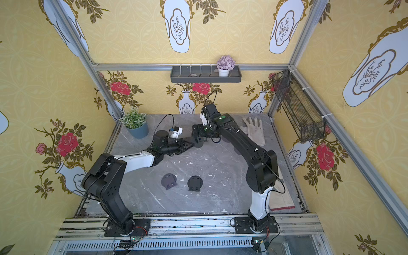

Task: Open the phone stand

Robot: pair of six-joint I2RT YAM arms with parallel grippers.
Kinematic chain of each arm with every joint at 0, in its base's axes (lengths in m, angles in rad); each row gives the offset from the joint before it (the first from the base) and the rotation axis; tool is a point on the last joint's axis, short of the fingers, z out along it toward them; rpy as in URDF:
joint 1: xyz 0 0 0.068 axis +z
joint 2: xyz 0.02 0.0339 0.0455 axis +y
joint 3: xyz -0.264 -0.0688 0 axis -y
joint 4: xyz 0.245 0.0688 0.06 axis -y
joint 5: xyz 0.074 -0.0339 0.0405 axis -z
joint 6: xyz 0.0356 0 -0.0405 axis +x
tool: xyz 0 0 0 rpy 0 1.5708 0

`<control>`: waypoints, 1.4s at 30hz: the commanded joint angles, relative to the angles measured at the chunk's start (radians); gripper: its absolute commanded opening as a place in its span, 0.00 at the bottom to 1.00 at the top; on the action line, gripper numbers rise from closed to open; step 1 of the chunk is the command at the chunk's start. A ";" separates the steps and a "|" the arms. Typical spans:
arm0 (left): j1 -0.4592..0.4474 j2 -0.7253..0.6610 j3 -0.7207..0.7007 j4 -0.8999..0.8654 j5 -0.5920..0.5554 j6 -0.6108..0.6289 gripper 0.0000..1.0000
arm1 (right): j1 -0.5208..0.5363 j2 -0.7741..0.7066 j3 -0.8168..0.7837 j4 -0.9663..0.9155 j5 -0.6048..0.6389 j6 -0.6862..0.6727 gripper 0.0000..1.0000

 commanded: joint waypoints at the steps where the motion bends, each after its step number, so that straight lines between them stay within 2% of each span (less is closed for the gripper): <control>1: 0.000 -0.008 -0.003 -0.007 0.015 0.034 0.00 | 0.003 0.016 0.019 0.020 -0.019 -0.016 0.94; 3: 0.000 -0.009 -0.001 -0.012 0.018 0.036 0.00 | 0.004 0.018 0.019 0.024 -0.013 -0.016 0.92; 6: 0.000 -0.009 -0.001 -0.023 0.019 0.044 0.00 | 0.003 0.026 0.034 0.025 -0.006 -0.022 0.83; 8: 0.001 -0.007 0.000 -0.029 0.018 0.044 0.00 | 0.007 0.029 0.047 0.018 -0.001 -0.028 0.71; 10: 0.002 -0.005 0.003 -0.028 0.017 0.035 0.00 | 0.019 0.024 0.054 0.008 0.028 -0.040 0.66; 14: 0.002 0.006 -0.002 0.011 0.011 -0.008 0.00 | 0.082 0.014 0.051 -0.027 0.143 -0.074 0.65; 22: 0.016 0.030 -0.038 0.156 0.012 -0.123 0.00 | 0.138 -0.104 -0.096 0.016 0.262 -0.016 0.63; 42: 0.029 0.041 -0.087 0.287 0.001 -0.224 0.00 | 0.211 -0.250 -0.263 0.068 0.405 0.023 0.58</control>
